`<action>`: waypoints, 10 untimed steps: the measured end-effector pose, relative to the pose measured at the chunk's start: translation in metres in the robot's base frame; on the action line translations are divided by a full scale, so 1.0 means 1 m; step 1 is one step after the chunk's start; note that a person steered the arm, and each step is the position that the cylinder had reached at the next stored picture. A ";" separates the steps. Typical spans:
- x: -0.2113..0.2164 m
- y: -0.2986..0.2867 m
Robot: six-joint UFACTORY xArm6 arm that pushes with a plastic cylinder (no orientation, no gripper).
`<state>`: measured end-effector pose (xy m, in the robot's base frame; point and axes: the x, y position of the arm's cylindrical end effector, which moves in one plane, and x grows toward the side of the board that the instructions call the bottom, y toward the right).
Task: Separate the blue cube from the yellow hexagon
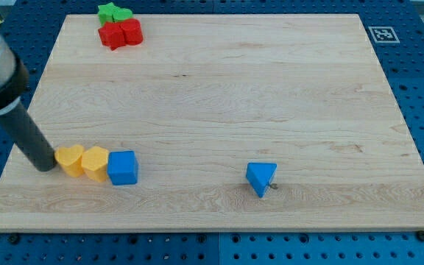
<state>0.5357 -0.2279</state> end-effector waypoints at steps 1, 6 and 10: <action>0.003 0.021; 0.030 0.098; 0.002 0.104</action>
<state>0.5373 -0.1242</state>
